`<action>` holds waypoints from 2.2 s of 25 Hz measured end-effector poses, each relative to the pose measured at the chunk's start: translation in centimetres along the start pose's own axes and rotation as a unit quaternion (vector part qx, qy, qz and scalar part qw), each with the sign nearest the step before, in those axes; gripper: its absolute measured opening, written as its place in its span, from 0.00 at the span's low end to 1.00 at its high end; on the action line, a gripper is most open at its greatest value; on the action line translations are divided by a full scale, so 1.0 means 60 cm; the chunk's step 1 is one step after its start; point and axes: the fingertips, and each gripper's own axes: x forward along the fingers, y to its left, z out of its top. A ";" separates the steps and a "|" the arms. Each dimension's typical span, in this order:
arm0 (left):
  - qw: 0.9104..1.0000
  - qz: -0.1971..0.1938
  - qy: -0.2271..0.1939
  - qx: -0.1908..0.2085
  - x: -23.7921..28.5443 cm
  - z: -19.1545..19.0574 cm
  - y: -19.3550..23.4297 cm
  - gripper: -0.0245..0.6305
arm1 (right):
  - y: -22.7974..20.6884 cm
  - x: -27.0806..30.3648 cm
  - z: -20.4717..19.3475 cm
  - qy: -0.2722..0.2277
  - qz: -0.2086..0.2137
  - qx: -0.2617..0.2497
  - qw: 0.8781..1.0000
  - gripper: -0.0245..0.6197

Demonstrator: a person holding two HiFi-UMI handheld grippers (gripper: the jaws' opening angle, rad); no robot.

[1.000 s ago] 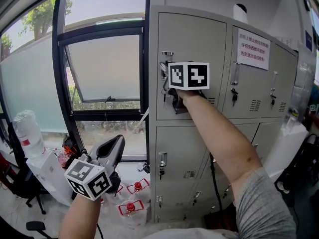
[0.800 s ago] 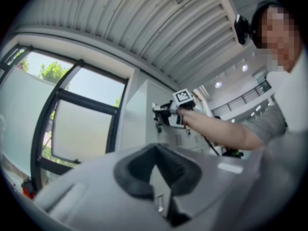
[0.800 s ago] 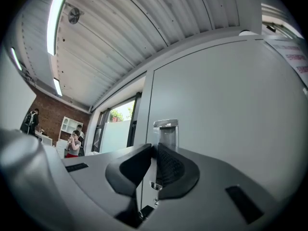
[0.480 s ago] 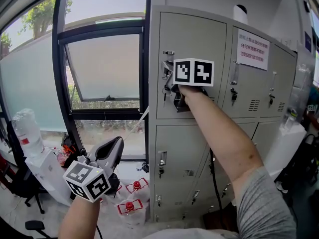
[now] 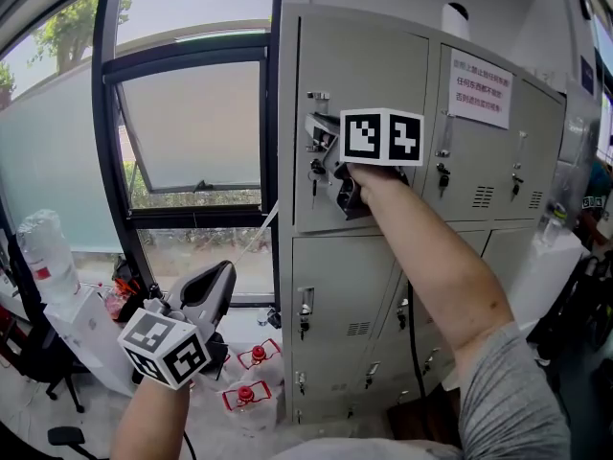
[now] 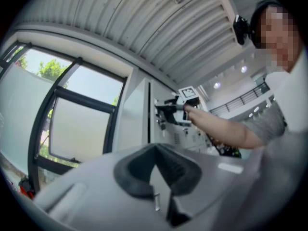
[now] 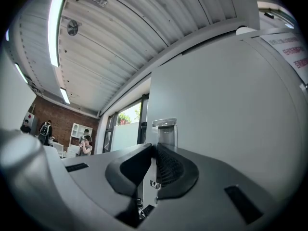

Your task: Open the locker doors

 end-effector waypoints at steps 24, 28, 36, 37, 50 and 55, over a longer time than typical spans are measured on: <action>0.999 -0.034 -0.006 0.006 0.037 0.003 -0.023 0.04 | 0.065 -0.219 0.041 0.012 0.179 0.056 0.982 0.10; 0.999 -0.040 -0.007 0.004 0.047 0.002 -0.024 0.04 | 0.056 -0.264 0.051 0.007 0.201 0.060 0.978 0.10; 0.999 -0.052 -0.003 0.004 0.063 -0.003 -0.033 0.04 | 0.021 -0.364 0.068 -0.010 0.242 0.064 0.968 0.10; 0.999 -0.053 -0.002 0.004 0.065 -0.004 -0.035 0.04 | 0.014 -0.377 0.069 -0.012 0.248 0.065 0.966 0.10; 0.998 -0.064 0.008 0.009 0.095 -0.017 -0.049 0.04 | -0.066 -0.491 0.075 -0.015 0.297 0.040 0.954 0.06; 0.998 -0.065 0.011 0.009 0.099 -0.020 -0.058 0.04 | -0.078 -0.498 0.082 -0.024 0.280 0.040 0.959 0.06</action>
